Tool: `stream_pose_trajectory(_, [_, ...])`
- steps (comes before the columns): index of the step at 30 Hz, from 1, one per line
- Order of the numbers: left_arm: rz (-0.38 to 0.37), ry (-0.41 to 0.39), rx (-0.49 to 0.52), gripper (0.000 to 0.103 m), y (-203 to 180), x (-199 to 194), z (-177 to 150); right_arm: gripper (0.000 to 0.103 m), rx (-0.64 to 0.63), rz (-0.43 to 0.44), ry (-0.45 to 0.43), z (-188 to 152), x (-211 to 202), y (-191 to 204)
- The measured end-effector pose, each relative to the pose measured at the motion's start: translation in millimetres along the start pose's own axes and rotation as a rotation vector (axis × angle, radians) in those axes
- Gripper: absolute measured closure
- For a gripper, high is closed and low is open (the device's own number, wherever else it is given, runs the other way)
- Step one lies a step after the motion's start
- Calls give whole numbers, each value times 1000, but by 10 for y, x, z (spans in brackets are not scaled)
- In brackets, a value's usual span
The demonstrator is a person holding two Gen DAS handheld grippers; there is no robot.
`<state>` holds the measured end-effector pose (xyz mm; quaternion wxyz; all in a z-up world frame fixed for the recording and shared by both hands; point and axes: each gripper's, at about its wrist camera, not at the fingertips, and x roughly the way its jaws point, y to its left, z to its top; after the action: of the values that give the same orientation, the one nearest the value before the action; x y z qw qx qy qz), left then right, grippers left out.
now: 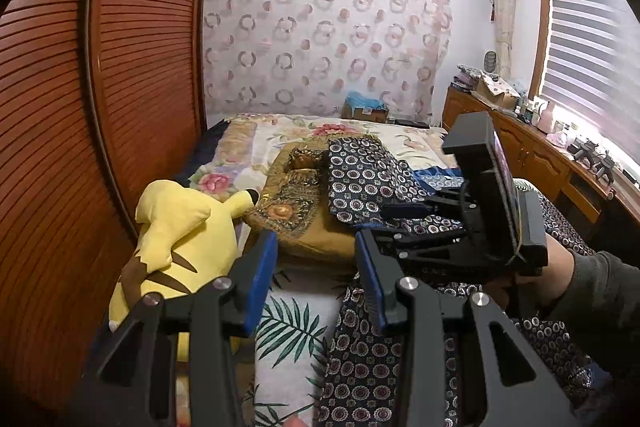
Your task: Fold small clothes
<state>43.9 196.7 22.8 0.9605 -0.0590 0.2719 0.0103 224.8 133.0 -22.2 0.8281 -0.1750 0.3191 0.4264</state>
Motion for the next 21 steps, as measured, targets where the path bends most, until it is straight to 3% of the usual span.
stream_pose_trajectory(1, [-1, 1, 0, 64, -3, 6, -11, 63, -13, -10, 12, 4, 35, 10])
stream_pose_trajectory(3, [-4, 2, 1, 64, -6, 18, -23, 84, -34, -26, 17, -10, 43, 32])
stream_pose_trajectory(5, [-6, 4, 0, 64, -4, 39, -46, 89, -34, -16, 10, -11, 26, 16])
stream_pose_trajectory(10, [-7, 12, 8, 64, -81, 122, -96, 93, 38, 22, -60, 44, -207, -166])
stream_pose_trajectory(21, [-28, 19, 39, 64, -339, 299, -134, 95, 149, -72, -113, 117, -476, -747])
